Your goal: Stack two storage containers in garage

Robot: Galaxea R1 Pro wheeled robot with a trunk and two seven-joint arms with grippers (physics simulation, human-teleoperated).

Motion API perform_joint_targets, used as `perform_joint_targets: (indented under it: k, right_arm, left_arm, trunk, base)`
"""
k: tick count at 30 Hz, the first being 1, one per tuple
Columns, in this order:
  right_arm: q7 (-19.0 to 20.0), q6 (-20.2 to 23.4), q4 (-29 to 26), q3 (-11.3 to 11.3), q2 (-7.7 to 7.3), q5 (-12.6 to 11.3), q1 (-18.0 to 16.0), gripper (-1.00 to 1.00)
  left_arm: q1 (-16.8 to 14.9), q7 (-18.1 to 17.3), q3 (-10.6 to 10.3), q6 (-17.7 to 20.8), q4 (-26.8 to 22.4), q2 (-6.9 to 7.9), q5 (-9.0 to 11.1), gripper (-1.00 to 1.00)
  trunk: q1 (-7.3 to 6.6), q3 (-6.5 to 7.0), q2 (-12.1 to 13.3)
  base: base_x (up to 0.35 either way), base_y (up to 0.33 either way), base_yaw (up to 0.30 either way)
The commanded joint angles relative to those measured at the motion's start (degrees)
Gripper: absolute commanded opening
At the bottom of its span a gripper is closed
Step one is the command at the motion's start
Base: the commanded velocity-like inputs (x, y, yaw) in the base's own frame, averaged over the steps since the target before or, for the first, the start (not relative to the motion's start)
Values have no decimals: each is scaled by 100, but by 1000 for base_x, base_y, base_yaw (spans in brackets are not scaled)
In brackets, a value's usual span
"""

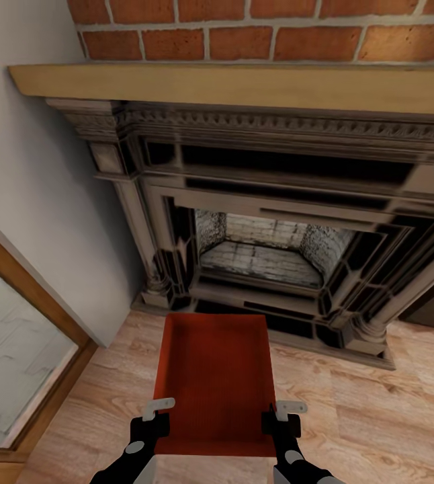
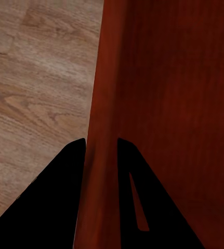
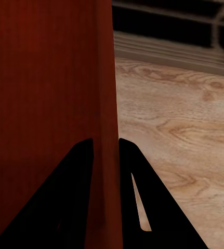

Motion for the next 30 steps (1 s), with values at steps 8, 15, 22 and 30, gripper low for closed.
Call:
perform_joint_targets:
  k: [8, 15, 22, 30]
  right_arm:
    - [-150, -57, -12, 336, 1, -9, -6, -100]
    - [-140, -49, -12, 334, -7, -9, -6, -100]
    - [-142, -29, -12, 334, -8, -16, -6, -100]
    - [-148, -17, -12, 334, -1, -18, -6, -100]
  left_arm:
    - [0, 63, -118, 207, 28, -2, 132, -100]
    - [0, 68, -117, 207, 28, -2, 132, -100]
    - [-1, 70, -110, 207, 28, -2, 140, -100]
    - [0, 83, -100, 205, 32, -4, 147, -100]
  trunk:
    - [0, 68, -2]
    - [0, 86, -2]
    - [0, 87, -2]
    - [0, 87, -2]
  base:
    - [0, 0, 0]
    - [0, 0, 0]
    - [0, 0, 0]
    - [-65, 0, 0]
